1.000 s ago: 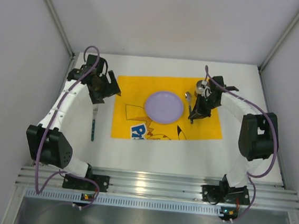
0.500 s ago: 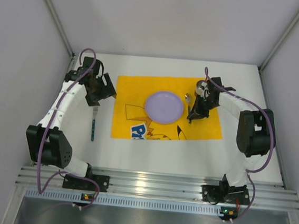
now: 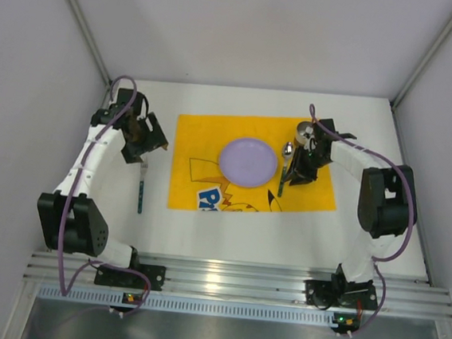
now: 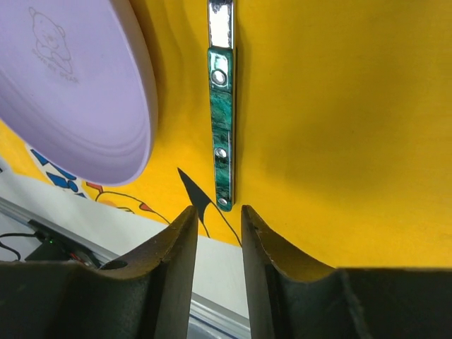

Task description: Set the dinner table for one person

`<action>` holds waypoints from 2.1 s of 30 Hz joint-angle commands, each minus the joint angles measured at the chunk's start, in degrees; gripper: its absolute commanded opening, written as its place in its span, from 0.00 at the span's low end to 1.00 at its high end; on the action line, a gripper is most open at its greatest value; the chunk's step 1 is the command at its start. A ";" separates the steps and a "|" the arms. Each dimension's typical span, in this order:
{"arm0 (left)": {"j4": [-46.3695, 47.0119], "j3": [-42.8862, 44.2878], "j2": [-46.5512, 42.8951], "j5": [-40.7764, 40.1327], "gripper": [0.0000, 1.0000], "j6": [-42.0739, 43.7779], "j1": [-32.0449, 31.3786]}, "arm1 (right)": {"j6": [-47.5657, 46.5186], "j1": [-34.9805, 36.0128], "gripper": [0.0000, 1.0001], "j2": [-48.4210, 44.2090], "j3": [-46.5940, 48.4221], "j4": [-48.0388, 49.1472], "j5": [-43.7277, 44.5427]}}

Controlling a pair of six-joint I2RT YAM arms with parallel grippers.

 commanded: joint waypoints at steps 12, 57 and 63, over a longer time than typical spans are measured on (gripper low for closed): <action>-0.30 -9.95 5.65 -6.69 0.85 7.06 7.62 | -1.18 0.16 0.33 -9.55 1.87 -3.82 0.61; 6.02 8.85 24.29 -0.54 0.00 0.82 -12.50 | -2.76 -0.01 0.99 -24.06 -6.65 -8.48 5.71; 7.17 13.86 30.00 -1.95 0.00 1.60 -15.49 | -3.37 -0.01 1.00 -26.26 -9.38 -9.18 5.97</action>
